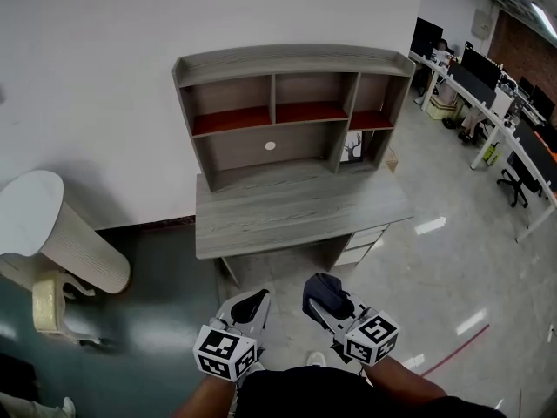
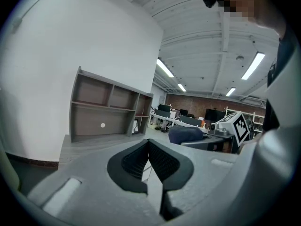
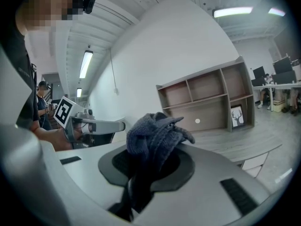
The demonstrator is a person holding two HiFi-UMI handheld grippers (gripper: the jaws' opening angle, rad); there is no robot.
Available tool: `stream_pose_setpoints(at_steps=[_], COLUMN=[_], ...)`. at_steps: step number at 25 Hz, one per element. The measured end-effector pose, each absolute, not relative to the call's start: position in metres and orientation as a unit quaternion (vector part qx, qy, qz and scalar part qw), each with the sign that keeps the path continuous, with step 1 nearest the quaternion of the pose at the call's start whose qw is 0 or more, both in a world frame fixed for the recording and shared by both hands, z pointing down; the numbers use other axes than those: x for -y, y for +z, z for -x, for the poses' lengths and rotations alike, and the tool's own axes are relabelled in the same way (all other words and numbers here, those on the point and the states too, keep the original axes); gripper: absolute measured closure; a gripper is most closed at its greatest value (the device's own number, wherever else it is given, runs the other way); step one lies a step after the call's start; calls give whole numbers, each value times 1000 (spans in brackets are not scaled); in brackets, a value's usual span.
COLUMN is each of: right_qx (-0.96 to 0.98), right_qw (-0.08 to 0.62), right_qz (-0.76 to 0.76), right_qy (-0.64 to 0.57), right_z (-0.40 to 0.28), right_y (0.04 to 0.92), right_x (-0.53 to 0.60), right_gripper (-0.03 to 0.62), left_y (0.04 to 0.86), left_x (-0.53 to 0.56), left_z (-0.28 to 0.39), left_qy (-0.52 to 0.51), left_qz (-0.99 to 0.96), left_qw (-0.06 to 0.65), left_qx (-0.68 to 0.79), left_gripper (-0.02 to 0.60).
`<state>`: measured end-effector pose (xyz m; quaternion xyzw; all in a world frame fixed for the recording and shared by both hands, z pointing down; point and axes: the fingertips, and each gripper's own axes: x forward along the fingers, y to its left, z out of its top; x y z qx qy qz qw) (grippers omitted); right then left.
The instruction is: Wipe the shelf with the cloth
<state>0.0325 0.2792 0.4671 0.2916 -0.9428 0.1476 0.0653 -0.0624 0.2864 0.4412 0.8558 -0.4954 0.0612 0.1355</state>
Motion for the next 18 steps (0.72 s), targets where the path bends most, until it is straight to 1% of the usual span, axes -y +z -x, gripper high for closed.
stream_pose_setpoints(at_steps=[5, 11, 18], right_qx=[940, 943, 947], right_qw=[67, 68, 68], right_qz=[-295, -286, -274], right_qy=[156, 154, 156], right_z=[-63, -100, -141], right_y=[472, 477, 485], right_x=[-271, -264, -250], right_gripper=[516, 516, 517], left_y=[445, 455, 460], left_x=[-282, -276, -268], left_z=[39, 7, -36], left_qy=[57, 43, 57], left_qz=[-851, -841, -834], left_qw=[142, 166, 147], left_qx=[502, 513, 528], left_gripper=[572, 572, 572])
